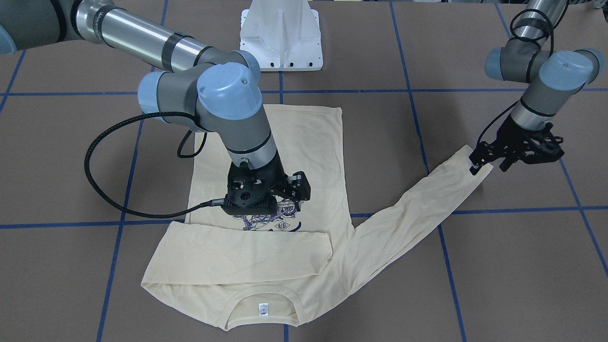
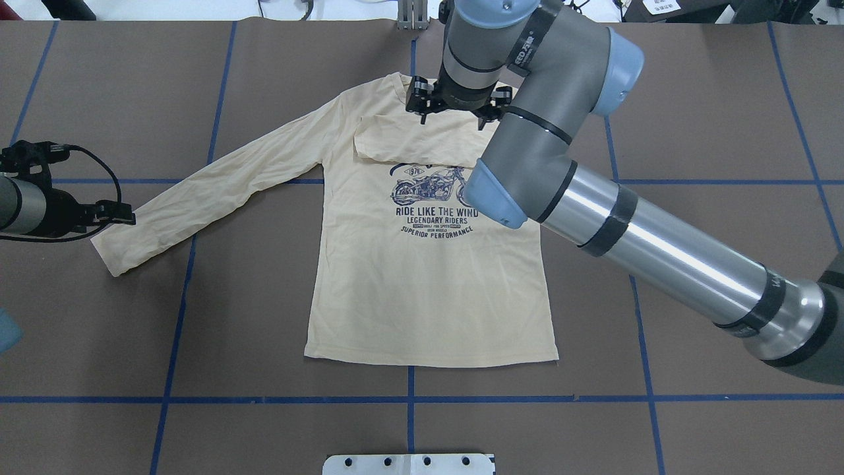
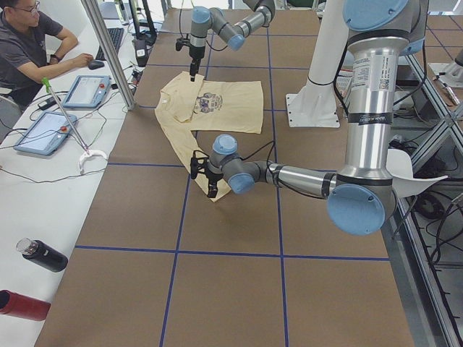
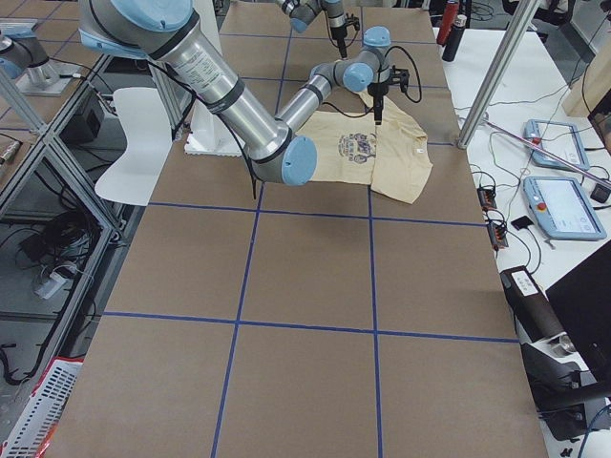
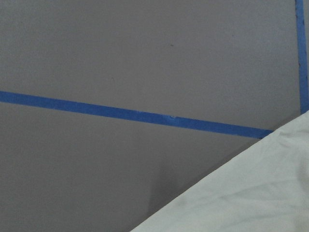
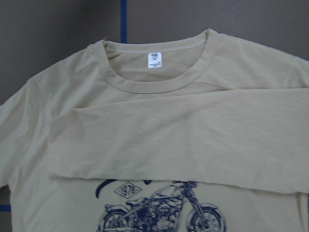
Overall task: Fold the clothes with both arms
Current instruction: 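Lay the sleeve on the shirt body, open and lift the right gripper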
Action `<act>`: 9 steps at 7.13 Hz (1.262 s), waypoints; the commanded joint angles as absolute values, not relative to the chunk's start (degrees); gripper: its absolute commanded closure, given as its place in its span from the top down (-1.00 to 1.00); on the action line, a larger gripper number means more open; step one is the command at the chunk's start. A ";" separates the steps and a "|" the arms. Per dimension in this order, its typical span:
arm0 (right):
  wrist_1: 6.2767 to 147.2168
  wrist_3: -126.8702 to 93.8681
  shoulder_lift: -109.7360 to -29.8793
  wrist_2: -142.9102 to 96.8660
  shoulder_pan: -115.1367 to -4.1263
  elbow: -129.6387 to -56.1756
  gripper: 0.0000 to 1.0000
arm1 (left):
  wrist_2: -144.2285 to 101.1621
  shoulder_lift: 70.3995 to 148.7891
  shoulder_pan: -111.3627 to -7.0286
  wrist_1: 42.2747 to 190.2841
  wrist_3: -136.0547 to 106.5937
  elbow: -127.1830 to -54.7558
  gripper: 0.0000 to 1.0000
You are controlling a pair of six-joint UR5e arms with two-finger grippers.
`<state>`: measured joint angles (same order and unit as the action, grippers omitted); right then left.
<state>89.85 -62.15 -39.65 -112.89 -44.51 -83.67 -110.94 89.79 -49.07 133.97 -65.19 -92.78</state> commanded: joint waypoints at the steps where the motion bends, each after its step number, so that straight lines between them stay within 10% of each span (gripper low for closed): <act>1: 98.43 -52.24 -49.86 -118.53 -50.07 -96.53 0.99 | -110.30 88.51 -48.34 133.95 -65.21 -92.73 0.98; 5: 98.53 -45.88 -56.16 -121.99 -54.75 -99.40 1.00 | -109.60 87.72 -46.23 133.42 -65.13 -92.72 0.86; 9: 98.44 -45.26 -56.43 -122.96 -55.63 -99.49 1.00 | -109.60 86.92 -45.62 133.42 -64.95 -92.90 -0.07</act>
<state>98.44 -45.33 -56.43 -122.96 -55.58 -99.46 -109.60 87.10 -45.67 133.42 -65.03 -92.79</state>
